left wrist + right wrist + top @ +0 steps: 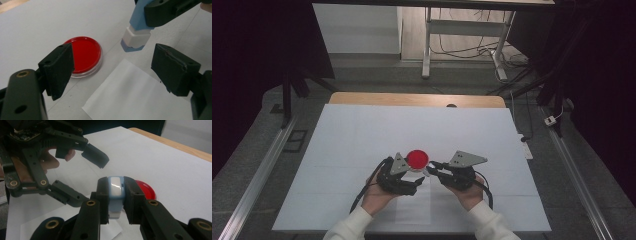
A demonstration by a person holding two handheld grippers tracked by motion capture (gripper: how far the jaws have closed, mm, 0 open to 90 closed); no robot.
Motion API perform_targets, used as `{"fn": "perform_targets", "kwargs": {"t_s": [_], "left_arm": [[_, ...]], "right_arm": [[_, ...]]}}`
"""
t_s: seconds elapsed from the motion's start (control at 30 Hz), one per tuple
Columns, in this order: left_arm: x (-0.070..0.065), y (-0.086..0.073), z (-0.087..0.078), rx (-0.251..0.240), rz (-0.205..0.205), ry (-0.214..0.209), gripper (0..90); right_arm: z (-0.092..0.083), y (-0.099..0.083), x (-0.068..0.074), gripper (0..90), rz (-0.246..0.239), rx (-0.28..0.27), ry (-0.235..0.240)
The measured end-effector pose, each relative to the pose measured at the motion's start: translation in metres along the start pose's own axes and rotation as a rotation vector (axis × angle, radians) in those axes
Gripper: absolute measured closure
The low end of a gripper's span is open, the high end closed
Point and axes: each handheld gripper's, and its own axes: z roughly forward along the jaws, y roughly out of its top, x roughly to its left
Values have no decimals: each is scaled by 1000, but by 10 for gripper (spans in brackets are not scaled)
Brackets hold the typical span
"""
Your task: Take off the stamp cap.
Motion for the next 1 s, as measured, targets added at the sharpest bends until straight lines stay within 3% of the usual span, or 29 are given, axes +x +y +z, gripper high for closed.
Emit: {"fn": "perform_targets", "kwargs": {"t_s": [0.57, 1.0], "left_arm": [[-12, -1, 14, 12, 28, -3, 202], [-18, 0, 22, 9, 47, 14, 210]], "right_arm": [[2, 0, 2, 749, 44, -10, 6], [3, 1, 3, 749, 45, -11, 0]]}}
